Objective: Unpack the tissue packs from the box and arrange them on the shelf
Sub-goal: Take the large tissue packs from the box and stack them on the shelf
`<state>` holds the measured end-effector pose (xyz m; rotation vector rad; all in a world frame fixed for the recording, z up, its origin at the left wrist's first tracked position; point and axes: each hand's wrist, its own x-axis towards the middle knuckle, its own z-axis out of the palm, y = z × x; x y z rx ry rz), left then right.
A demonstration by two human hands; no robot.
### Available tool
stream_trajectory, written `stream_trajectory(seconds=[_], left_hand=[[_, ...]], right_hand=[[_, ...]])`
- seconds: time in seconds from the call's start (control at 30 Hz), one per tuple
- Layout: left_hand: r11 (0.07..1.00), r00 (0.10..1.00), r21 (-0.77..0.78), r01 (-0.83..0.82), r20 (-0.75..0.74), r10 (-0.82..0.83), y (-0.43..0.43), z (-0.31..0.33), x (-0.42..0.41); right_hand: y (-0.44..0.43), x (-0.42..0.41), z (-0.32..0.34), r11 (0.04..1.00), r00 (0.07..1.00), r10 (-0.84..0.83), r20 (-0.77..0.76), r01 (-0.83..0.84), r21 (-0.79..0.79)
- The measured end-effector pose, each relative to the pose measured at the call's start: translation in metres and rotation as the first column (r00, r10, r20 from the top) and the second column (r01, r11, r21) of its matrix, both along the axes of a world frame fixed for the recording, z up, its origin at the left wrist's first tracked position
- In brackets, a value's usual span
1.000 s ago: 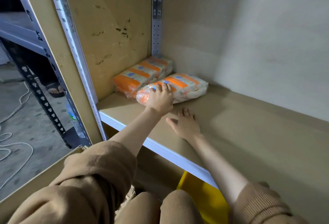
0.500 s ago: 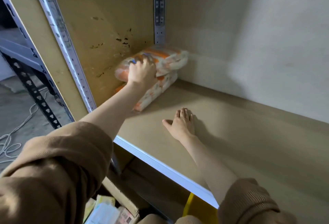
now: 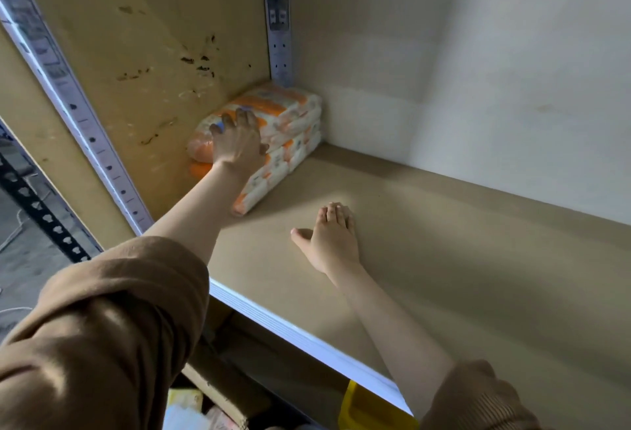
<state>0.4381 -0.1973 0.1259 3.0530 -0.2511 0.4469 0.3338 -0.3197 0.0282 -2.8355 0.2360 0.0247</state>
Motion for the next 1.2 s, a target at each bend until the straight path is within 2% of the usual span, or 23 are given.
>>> stream_trajectory(seconds=[0.17,0.4,0.47,0.7,0.83,1.0,1.2], left_hand=[[0.999,1.000,0.038,-0.018,0.014,0.018,-0.007,-0.008,0.019],[0.997,0.991,0.077,0.027,-0.134,-0.016,0.005,0.005,0.006],[0.998,0.989,0.049,0.045,-0.146,-0.038,0.012,0.010,-0.008],[0.996,0.994,-0.008,0.094,-0.052,-0.095,0.045,0.005,-0.103],[0.994,0.990,-0.021,0.110,-0.090,-0.112,0.077,-0.019,-0.157],[0.997,0.977,0.010,0.078,-0.197,-0.075,0.120,-0.054,-0.229],[0.997,0.959,0.076,-0.010,-0.283,0.031,0.172,-0.099,-0.301]], right_hand=[[0.000,0.002,-0.002,1.000,1.000,-0.003,0.019,0.003,0.015],[0.000,-0.001,0.001,1.000,1.000,-0.011,0.025,0.010,0.026],[0.001,-0.004,0.002,1.000,1.000,-0.011,0.027,0.010,0.026],[0.025,-0.040,0.002,1.000,0.999,0.007,0.032,-0.007,0.003],[0.056,-0.081,0.009,0.996,0.996,0.088,0.005,-0.088,0.025],[0.106,-0.143,0.003,0.965,0.958,0.261,0.115,-0.261,-0.016],[0.164,-0.199,-0.033,0.873,0.875,0.484,0.021,-0.485,0.058]])
